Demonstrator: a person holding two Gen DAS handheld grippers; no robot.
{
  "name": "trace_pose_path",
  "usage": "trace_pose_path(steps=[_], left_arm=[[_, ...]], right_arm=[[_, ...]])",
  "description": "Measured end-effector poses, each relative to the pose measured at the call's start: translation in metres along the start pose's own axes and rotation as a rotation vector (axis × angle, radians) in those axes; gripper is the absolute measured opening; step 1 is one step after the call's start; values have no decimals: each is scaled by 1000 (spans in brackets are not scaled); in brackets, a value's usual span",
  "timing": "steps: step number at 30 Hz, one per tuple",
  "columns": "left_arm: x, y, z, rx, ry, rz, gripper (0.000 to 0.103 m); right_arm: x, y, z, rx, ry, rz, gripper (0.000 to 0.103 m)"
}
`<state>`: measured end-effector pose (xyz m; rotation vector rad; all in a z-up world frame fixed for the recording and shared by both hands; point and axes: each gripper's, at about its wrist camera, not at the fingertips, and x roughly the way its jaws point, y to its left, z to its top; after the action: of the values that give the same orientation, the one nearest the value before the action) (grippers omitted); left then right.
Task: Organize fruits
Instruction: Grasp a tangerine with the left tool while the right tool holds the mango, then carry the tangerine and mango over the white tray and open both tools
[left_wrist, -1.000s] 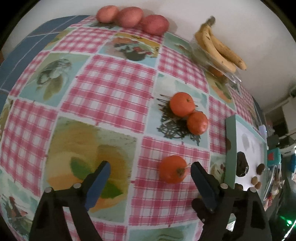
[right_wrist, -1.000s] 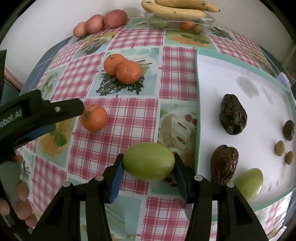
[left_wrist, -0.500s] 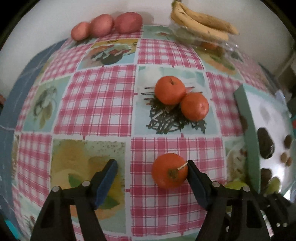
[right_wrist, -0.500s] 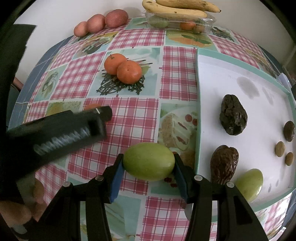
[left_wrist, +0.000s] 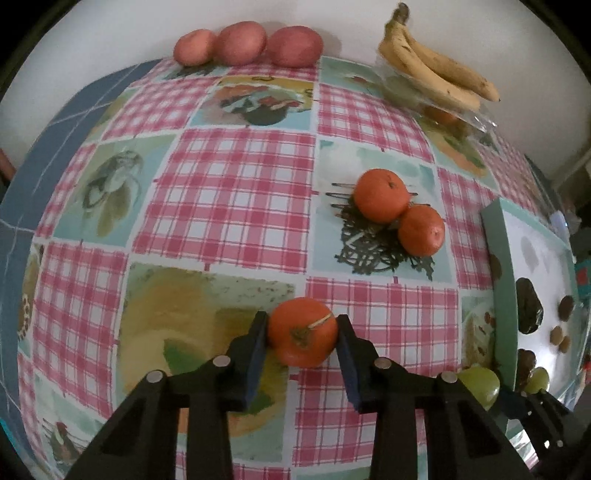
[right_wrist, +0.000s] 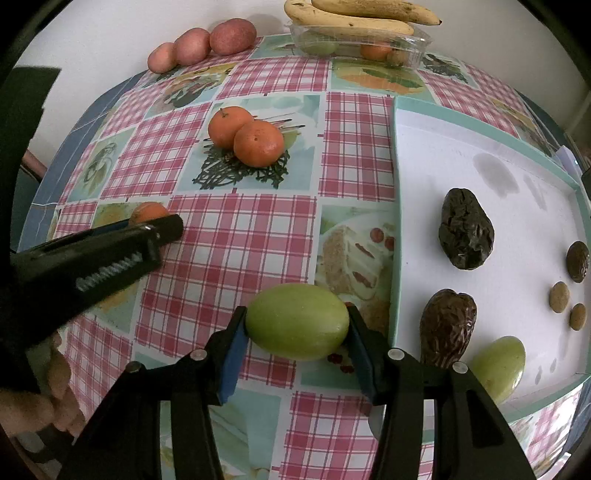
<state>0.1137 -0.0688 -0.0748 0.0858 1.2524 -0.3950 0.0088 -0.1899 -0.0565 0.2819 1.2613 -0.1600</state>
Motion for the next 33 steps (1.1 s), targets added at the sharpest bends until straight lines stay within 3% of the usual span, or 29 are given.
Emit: trace_pose_path(steps=[15, 20, 33], left_arm=[[-11, 30, -6, -103, 19, -6, 38], [-16, 39, -7, -155, 10, -9, 38], [-75, 51, -3, -215, -170, -43, 38]], right_arm=[[-1, -1, 1, 7, -1, 14, 53], [-11, -5, 4, 26, -37, 35, 53], [-59, -23, 12, 102, -186, 66, 53]])
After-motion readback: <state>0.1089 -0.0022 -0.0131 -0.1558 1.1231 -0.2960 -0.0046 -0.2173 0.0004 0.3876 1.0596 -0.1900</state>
